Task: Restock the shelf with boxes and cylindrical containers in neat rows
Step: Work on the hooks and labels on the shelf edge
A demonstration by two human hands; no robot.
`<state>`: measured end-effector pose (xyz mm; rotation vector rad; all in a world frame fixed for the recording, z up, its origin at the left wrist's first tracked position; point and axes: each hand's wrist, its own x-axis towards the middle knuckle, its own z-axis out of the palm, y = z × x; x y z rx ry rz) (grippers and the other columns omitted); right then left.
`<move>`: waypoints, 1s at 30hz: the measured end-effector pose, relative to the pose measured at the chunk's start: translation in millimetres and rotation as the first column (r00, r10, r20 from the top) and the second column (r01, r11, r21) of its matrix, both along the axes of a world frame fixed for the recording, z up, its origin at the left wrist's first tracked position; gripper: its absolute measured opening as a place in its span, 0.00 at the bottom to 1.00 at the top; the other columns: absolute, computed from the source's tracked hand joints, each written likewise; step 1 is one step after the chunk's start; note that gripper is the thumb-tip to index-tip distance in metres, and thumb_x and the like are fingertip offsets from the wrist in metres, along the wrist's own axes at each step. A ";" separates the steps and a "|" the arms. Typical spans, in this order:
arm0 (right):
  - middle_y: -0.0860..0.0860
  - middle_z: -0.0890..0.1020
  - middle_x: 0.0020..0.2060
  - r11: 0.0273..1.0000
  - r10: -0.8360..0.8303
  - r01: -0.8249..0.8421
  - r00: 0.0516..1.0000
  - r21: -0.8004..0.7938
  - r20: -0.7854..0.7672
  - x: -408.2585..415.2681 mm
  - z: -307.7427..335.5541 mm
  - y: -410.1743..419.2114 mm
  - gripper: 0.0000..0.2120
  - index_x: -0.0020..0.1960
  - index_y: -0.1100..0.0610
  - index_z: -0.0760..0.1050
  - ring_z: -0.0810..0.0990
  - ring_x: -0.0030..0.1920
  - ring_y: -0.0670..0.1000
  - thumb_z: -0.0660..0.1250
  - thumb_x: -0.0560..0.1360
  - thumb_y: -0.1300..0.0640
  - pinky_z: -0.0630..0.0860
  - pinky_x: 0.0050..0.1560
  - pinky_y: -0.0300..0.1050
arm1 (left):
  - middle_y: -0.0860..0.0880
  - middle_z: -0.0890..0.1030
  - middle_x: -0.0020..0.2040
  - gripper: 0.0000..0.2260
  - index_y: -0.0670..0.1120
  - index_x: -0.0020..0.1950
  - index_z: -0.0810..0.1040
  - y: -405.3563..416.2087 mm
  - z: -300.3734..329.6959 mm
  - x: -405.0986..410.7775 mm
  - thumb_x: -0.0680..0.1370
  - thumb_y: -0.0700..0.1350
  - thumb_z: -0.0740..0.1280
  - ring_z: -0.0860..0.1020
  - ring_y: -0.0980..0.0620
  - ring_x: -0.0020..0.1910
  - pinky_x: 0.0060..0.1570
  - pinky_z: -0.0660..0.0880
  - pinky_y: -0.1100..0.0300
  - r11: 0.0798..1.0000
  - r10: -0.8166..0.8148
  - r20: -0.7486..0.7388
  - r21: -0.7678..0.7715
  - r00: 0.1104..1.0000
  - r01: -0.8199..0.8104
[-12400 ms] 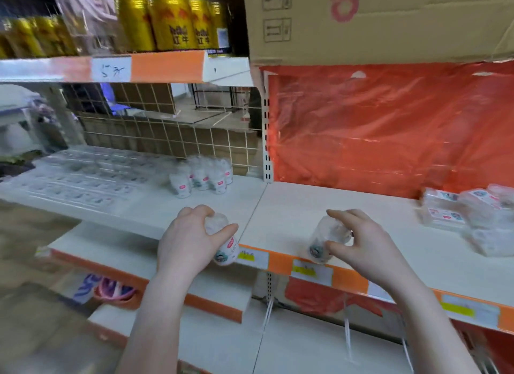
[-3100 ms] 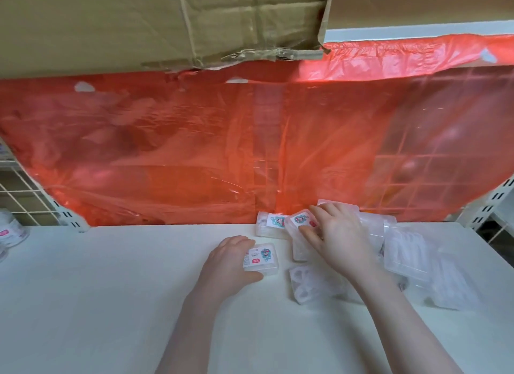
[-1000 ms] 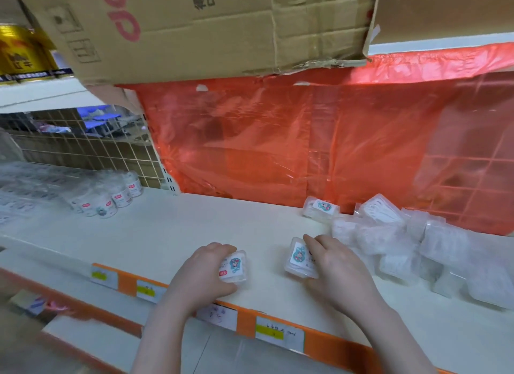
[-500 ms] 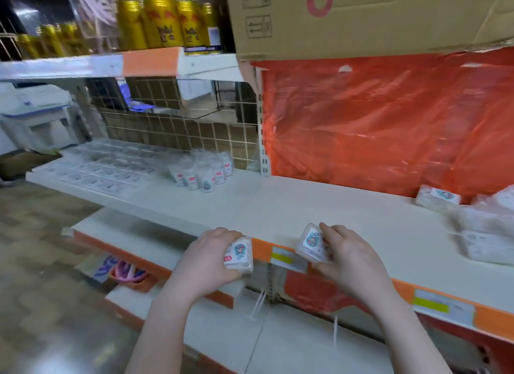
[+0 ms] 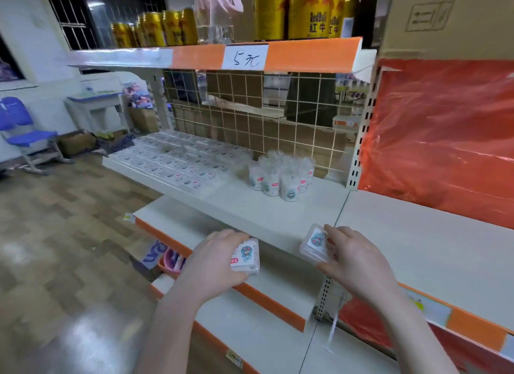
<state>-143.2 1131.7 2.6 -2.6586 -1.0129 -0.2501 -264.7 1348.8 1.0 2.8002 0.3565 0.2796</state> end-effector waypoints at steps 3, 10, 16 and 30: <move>0.48 0.72 0.62 0.999 0.049 -0.049 0.999 -0.006 -0.014 14.7 -7.9 56.3 0.32 0.72 0.51 0.60 0.70 0.63 0.50 0.65 0.72 0.45 0.65 0.57 0.39 | 0.57 0.72 0.60 0.29 0.55 0.69 0.68 55.4 -7.3 3.4 0.69 0.52 0.72 0.70 0.56 0.58 0.58 0.70 0.60 0.999 0.047 -0.029 0.007 0.998 -0.047; 0.47 0.72 0.61 0.994 0.106 -0.106 0.992 -0.012 -0.062 50.0 -13.7 183.0 0.32 0.72 0.51 0.60 0.70 0.62 0.49 0.65 0.71 0.45 0.66 0.54 0.39 | 0.57 0.72 0.61 0.29 0.55 0.69 0.68 181.5 -1.8 21.8 0.69 0.54 0.73 0.69 0.56 0.59 0.58 0.68 0.62 0.990 0.134 -0.042 0.038 0.990 -0.133; 0.48 0.73 0.60 0.988 0.140 -0.142 0.989 -0.055 -0.049 71.4 -6.2 265.6 0.30 0.70 0.51 0.63 0.71 0.60 0.50 0.64 0.71 0.46 0.67 0.53 0.40 | 0.57 0.72 0.63 0.30 0.54 0.71 0.66 264.0 6.7 39.1 0.71 0.54 0.72 0.68 0.59 0.59 0.57 0.70 0.61 0.986 0.164 -0.036 0.014 0.986 -0.163; 0.48 0.71 0.64 0.984 -0.089 0.083 0.996 -0.159 -0.031 80.0 5.5 440.4 0.29 0.71 0.51 0.62 0.68 0.65 0.51 0.63 0.73 0.45 0.65 0.58 0.40 | 0.56 0.67 0.71 0.30 0.55 0.73 0.63 460.8 9.0 90.6 0.72 0.52 0.69 0.65 0.56 0.69 0.64 0.64 0.62 0.997 -0.061 -0.100 0.035 0.993 0.065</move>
